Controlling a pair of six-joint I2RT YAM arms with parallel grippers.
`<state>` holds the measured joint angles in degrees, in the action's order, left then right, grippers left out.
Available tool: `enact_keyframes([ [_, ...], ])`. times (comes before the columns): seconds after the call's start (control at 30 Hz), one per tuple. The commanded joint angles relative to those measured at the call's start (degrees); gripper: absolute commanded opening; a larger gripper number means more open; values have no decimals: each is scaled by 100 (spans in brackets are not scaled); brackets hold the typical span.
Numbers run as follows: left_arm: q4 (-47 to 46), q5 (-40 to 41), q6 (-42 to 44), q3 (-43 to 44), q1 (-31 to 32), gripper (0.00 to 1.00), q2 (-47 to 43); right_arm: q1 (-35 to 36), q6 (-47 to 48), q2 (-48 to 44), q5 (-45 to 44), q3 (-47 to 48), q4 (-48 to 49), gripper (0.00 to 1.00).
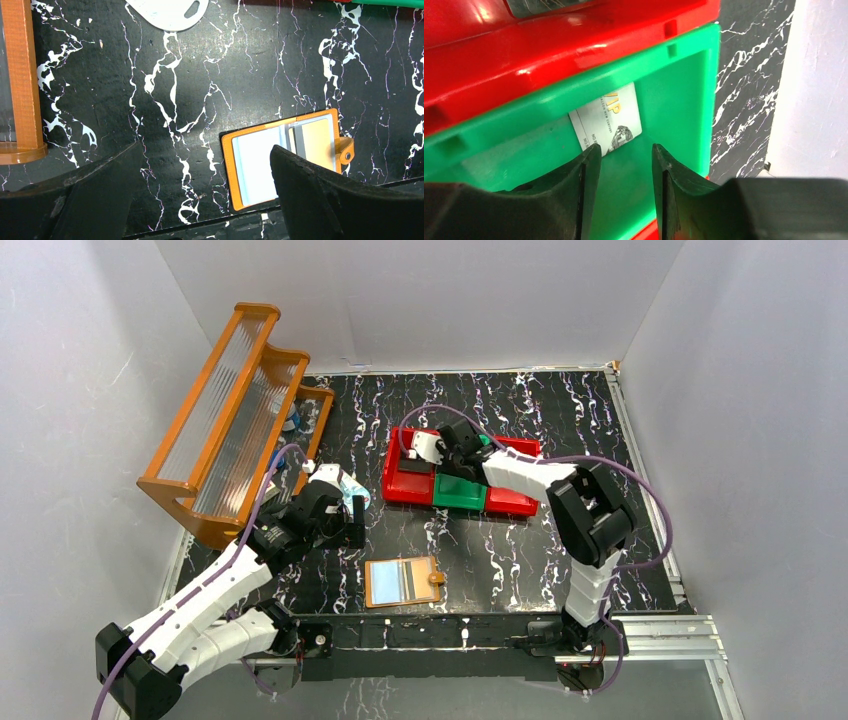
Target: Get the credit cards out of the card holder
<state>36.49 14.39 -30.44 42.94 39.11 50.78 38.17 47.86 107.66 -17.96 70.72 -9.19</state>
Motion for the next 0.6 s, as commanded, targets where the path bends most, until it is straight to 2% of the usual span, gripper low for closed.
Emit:
enact_keyframes([
  [0.0,70,73,24,93,-30,98,-27,23,-546,-842,359,67,16,51],
  [0.13,70,48,25,88,-31,98,-24,64,-1390,-1478,614,-118,214,52],
  [0.23,29,-39,42,75,-25,98,-32,69,-2453,-2182,1404,-605,590,53],
  [0.33,-61,-205,91,42,-31,98,-55,68,-4204,-2874,2407,-1471,1454,61],
  [0.37,-88,-259,106,25,-27,98,-56,74,-5067,-2994,2803,-1776,1640,62],
  [0.4,-116,-328,128,29,-26,98,-54,74,-5517,-3065,3138,-1872,1718,62],
  [0.47,-190,-483,166,-5,-27,98,-56,72,-7215,-3069,3433,-2021,1609,56],
  [0.57,-310,-767,223,-56,-26,98,-30,243,-8416,-3033,3970,-2344,1682,50],
])
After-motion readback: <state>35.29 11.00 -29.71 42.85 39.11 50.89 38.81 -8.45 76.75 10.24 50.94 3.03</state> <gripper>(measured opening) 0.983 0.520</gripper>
